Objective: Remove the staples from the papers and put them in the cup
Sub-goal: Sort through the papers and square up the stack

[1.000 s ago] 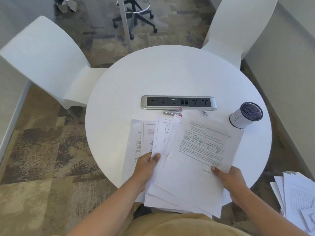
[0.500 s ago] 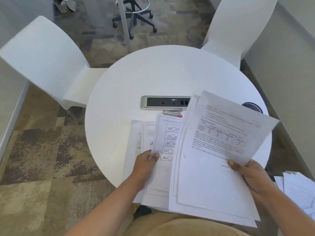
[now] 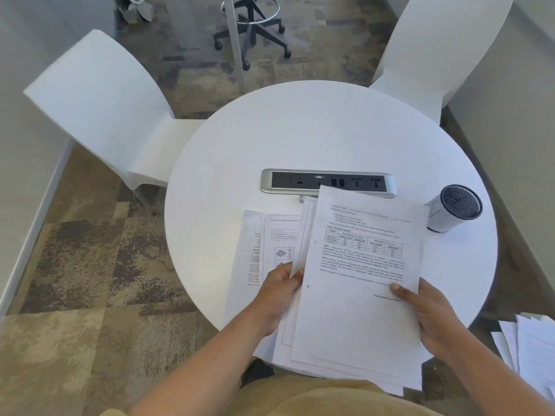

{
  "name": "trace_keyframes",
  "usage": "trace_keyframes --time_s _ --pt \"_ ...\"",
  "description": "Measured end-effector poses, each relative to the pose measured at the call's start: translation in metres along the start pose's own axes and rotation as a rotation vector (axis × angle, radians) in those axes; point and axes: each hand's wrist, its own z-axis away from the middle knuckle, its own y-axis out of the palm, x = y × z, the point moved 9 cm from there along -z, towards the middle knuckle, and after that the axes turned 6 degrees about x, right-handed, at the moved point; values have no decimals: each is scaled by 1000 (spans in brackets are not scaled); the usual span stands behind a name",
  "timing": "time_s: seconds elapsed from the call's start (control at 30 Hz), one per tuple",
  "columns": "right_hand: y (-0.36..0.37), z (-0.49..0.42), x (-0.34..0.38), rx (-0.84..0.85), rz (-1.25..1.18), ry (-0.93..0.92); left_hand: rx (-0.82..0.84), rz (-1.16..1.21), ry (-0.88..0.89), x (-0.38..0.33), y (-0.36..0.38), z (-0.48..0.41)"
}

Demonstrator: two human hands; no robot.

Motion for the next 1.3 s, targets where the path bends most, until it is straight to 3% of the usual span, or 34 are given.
trace_keyframes --time_s 0.17,0.23,0.33,0.4,0.6,0.7,0.9,1.07,1.3 --pt "1 1 -8 -22 91 67 -13 -3 -106 6 -4 -2" --pt "-5 1 -10 -65 111 74 -160 -75 -103 4 -18 -2" --pt "-17 4 -13 -129 70 69 -541 -373 -8 -2 -55 5" --pt "-23 8 -14 -160 35 62 -690 -527 -56 1 -68 12" --pt "-36 17 -17 -216 -8 41 -721 -1038 -252 15 -64 5" --pt "-41 21 -15 -245 -14 19 -698 -1190 -255 18 -57 -4" --pt "-49 31 -12 -279 -24 5 -701 -1006 -270 21 -58 -8" --pt "-63 34 -14 -290 -49 -3 -649 -658 -226 26 -56 -14" --pt "-73 35 -15 -302 -69 10 -542 -617 -59 22 -53 -6"
